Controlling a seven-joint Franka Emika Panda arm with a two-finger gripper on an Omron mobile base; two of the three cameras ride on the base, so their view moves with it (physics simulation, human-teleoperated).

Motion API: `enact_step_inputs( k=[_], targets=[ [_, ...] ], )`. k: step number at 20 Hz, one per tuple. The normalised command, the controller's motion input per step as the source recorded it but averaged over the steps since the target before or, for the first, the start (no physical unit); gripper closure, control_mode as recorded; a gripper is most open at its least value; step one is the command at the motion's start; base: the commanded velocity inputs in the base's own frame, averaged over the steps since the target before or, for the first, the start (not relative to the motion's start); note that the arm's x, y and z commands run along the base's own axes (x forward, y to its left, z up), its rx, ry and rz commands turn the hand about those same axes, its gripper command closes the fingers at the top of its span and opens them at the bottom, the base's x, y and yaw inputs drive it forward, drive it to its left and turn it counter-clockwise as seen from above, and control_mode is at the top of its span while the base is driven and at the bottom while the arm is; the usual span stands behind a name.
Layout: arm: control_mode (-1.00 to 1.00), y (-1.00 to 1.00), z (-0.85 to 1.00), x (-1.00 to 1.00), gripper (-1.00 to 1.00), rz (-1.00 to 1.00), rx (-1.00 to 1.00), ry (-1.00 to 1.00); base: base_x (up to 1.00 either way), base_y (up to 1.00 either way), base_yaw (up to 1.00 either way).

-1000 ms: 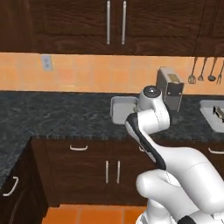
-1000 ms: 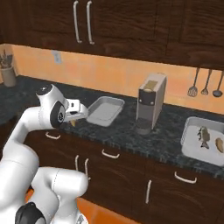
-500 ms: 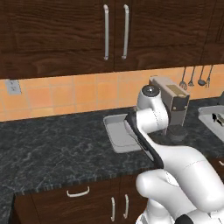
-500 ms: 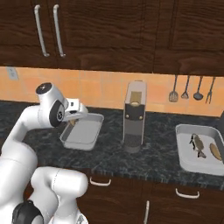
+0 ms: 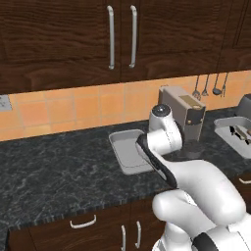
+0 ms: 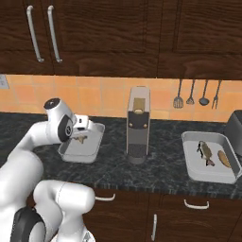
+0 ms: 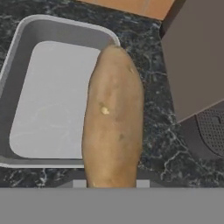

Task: Place one sweet potato and one fish in each tupperware on the nearby counter, to pack two identical lunches.

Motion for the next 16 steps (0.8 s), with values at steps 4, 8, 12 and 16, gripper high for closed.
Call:
enact_step_inputs(
  k=[4,8,12,16],
  targets=[
    [-1.0,0.17,-0.71,0.99,1.0,-0.13,0.3,0.28,0.0,0.0,0.0],
    [-1.0,0.11,-0.42,0.76,1.0,-0.08,0.13,0.12,0.0,0.0,0.0],
    [-1.0,0.2,-0.31,0.58,1.0,-0.06,0.0,0.01,0.0,0.0,0.0],
    [-1.0,0.21,-0.55,0.32,1.0,-0.08,-0.03,0.0,0.0,0.0,0.0]
  ],
)
